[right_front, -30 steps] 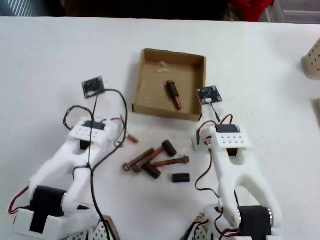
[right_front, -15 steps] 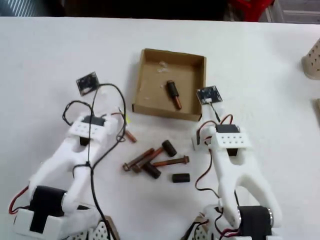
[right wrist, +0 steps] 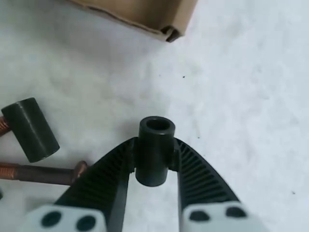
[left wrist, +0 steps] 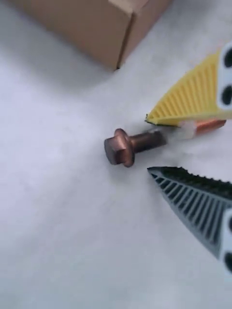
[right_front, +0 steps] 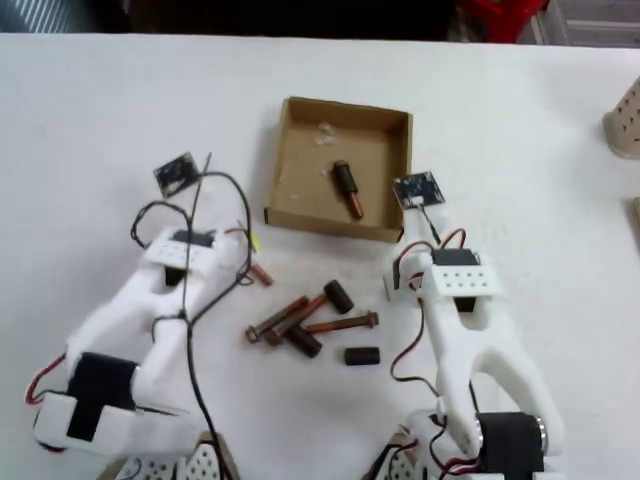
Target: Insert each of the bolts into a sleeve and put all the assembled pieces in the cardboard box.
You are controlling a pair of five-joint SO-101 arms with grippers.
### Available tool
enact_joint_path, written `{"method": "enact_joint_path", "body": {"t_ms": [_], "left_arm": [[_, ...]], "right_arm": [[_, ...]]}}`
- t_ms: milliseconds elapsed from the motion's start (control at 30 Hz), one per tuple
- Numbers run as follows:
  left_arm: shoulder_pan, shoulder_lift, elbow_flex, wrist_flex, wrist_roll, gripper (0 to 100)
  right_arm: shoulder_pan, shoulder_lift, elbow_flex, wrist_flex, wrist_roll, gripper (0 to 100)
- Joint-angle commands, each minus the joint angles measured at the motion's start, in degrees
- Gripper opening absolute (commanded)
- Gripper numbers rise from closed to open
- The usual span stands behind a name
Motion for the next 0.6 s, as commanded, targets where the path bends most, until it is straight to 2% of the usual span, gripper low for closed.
{"method": "enact_joint_path", "body": {"t_ms": [0,300,367,467,567], "left_arm": [[-0.7,2.9,-6.1,0.1,0.7,16],[-3.0,3.6,-6.9,0.1,0.8,16],[-2.8,3.6,-6.9,0.1,0.8,12],[-2.9,3.6,-7.0,0.0,0.6,1],[-2.7,3.6,-6.9,0.0,0.6,4]], "right_arm": [[0.1,-0.5,-0.4,-0.5,0.7,1.7],[0.1,-0.7,-0.4,-0.3,0.7,1.7],[0.1,-0.6,-0.4,-0.3,0.7,1.7],[0.1,-0.5,-0.4,-0.2,0.7,1.7],[0.3,-0.5,-0.4,-0.2,0.7,1.7]]}}
